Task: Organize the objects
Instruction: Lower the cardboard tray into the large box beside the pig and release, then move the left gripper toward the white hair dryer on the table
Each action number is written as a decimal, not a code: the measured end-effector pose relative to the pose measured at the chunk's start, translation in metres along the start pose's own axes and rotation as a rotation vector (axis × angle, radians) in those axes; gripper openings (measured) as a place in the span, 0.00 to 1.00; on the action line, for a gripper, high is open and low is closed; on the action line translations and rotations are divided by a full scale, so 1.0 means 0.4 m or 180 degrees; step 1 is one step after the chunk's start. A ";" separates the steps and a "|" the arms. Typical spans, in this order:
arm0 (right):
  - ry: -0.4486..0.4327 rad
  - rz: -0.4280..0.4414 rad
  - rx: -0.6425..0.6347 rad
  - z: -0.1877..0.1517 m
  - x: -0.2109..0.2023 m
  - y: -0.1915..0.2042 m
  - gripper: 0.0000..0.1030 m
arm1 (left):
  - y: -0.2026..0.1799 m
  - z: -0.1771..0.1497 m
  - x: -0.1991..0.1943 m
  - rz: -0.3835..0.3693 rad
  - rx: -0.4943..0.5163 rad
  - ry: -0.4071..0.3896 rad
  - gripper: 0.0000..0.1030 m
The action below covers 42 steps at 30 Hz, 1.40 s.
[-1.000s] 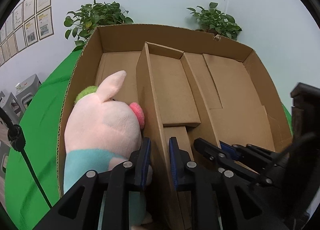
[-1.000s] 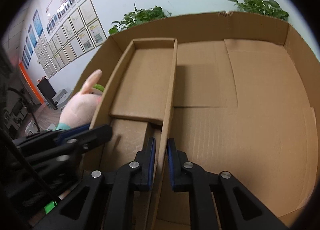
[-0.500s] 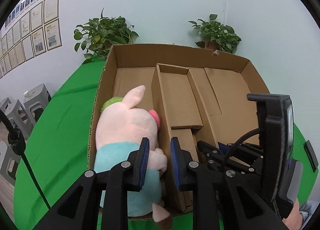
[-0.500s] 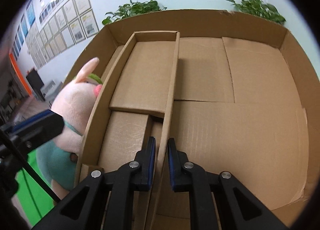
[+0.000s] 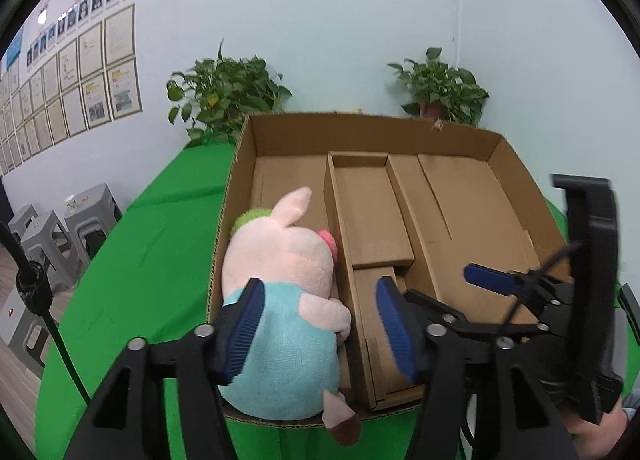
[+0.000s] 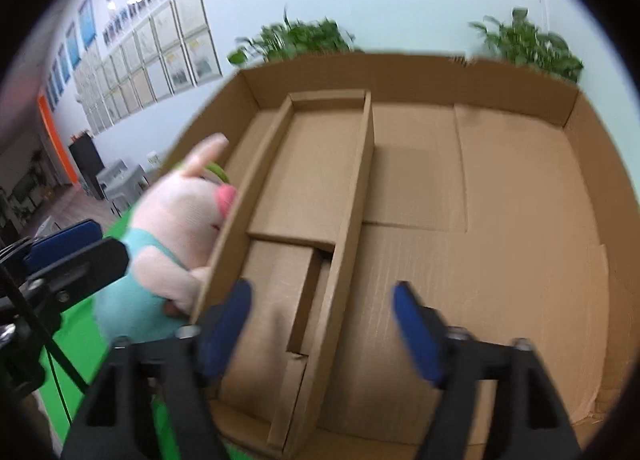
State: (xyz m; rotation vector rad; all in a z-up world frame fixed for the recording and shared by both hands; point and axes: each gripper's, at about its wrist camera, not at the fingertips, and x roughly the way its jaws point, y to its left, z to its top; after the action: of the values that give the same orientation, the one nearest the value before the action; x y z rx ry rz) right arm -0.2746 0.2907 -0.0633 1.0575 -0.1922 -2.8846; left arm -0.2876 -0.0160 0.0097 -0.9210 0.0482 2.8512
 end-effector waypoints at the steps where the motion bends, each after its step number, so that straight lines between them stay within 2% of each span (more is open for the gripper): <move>1: -0.0047 0.0013 -0.0040 0.000 -0.017 0.003 0.76 | -0.004 -0.001 -0.014 -0.0002 0.0007 -0.0050 0.59; 4: -0.0205 -0.0060 -0.0152 -0.015 -0.085 -0.002 0.81 | -0.016 -0.005 -0.068 0.0038 0.0036 -0.0214 0.69; 6: -0.0328 -0.0121 -0.0087 -0.039 -0.140 -0.021 0.81 | -0.027 -0.011 -0.108 0.0070 0.0055 -0.0305 0.77; 10: -0.0279 -0.0113 0.0005 -0.070 -0.195 -0.041 0.82 | -0.055 -0.020 -0.177 0.0043 0.0116 -0.0464 0.79; 14: -0.0394 -0.0191 -0.0054 -0.110 -0.275 -0.023 0.84 | -0.095 -0.037 -0.242 0.0046 0.0137 -0.0580 0.91; 18: -0.0452 -0.0226 -0.0045 -0.154 -0.328 -0.001 0.84 | -0.126 -0.063 -0.282 0.0017 0.0115 -0.0541 0.92; 20: -0.0431 -0.0217 -0.0032 -0.176 -0.341 0.007 0.84 | -0.143 -0.078 -0.300 -0.0057 0.0109 -0.0504 0.92; 25: -0.0379 -0.0227 0.0055 -0.229 -0.363 0.006 0.84 | -0.171 -0.109 -0.335 -0.0067 0.0163 -0.0516 0.96; 28: -0.0417 -0.0162 0.0187 -0.249 -0.381 -0.005 0.84 | -0.181 -0.125 -0.350 -0.0058 0.0154 -0.0527 0.96; 30: -0.0491 -0.0229 0.0180 -0.260 -0.399 -0.003 0.83 | -0.187 -0.137 -0.354 -0.0075 0.0127 -0.0513 0.96; 31: -0.0519 -0.0253 0.0164 -0.264 -0.405 -0.003 0.77 | -0.188 -0.138 -0.353 -0.0084 0.0108 -0.0510 0.95; 32: -0.0520 -0.0241 0.0164 -0.268 -0.409 -0.005 0.65 | -0.189 -0.144 -0.354 -0.0079 0.0079 -0.0506 0.91; 33: -0.0503 -0.0193 0.0192 -0.272 -0.411 -0.009 0.58 | -0.189 -0.145 -0.351 -0.0080 0.0061 -0.0492 0.81; 34: -0.0484 -0.0140 0.0240 -0.276 -0.412 -0.016 0.46 | -0.188 -0.148 -0.348 -0.0098 0.0039 -0.0452 0.76; 35: -0.0491 -0.0158 0.0247 -0.279 -0.415 -0.017 0.34 | -0.187 -0.149 -0.341 -0.0117 0.0026 -0.0398 0.62; 36: -0.0517 -0.0208 0.0239 -0.283 -0.419 -0.019 0.30 | -0.186 -0.150 -0.335 -0.0130 0.0017 -0.0349 0.47; 37: -0.0539 -0.0238 0.0243 -0.287 -0.423 -0.021 0.26 | -0.186 -0.153 -0.327 -0.0144 0.0015 -0.0278 0.37; 38: -0.0547 -0.0241 0.0264 -0.292 -0.426 -0.027 0.26 | -0.181 -0.153 -0.312 -0.0145 0.0019 -0.0206 0.17; 39: -0.0542 -0.0227 0.0286 -0.295 -0.428 -0.032 0.26 | -0.180 -0.155 -0.302 -0.0138 0.0025 -0.0152 0.12; 40: -0.0532 -0.0215 0.0309 -0.298 -0.428 -0.037 0.27 | -0.180 -0.159 -0.295 -0.0135 0.0030 -0.0115 0.12; 41: -0.0521 -0.0208 0.0320 -0.300 -0.427 -0.041 0.32 | -0.183 -0.163 -0.288 -0.0133 0.0046 -0.0102 0.12; 42: -0.0480 -0.0175 0.0312 -0.303 -0.420 -0.044 0.40 | -0.186 -0.165 -0.285 -0.0109 0.0058 -0.0114 0.21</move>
State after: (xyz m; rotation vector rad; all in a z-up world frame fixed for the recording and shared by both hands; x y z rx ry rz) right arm -0.0684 0.3136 -0.0502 0.8713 -0.3200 -3.0344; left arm -0.1473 0.0381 0.0238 -0.8585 0.0539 2.8302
